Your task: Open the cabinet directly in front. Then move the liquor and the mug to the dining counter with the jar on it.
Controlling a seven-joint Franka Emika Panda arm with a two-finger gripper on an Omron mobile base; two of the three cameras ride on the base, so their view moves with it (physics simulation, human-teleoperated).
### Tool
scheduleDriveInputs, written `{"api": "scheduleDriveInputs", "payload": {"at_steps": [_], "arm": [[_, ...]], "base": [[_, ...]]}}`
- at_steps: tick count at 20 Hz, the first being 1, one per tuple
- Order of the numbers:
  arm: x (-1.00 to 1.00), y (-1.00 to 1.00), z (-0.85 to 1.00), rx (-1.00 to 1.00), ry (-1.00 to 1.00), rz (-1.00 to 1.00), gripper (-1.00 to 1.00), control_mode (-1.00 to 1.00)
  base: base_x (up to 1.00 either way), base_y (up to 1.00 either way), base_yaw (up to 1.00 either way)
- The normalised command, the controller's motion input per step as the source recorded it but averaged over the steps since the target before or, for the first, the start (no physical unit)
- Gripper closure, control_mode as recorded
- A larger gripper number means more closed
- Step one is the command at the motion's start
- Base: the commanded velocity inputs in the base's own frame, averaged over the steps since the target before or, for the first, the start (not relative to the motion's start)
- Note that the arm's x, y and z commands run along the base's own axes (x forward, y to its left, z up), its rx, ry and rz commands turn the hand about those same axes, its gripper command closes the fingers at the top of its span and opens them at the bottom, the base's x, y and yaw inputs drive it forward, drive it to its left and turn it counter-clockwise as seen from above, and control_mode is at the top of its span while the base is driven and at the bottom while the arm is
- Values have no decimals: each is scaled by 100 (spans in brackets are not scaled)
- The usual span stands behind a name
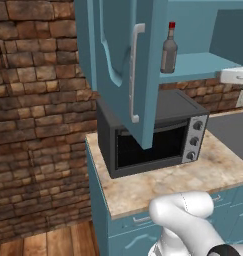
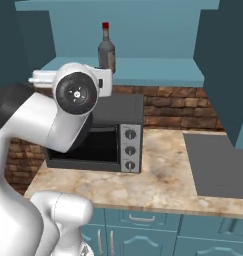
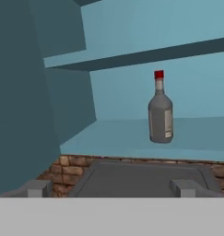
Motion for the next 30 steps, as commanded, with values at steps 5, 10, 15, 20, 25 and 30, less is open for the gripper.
{"api": "scheduleDriveInputs", "payload": {"at_steps": [5,10,15,20,25,30], "arm": [[13,0,13,0,9,-4,-100,-100],[24,0,0,0,2,-1,-100,-100],[26,0,2,0,3,0,-100,-100],[17,1,10,-3,0,-1,-100,-100],[2,1,4,-13,0,-8,-100,-100],[14,0,1,-10,0,-8,-100,-100]], "base": [[0,0,0],[0,0,0],[0,0,0],[0,0,0],[0,0,0],[0,0,0]]}}
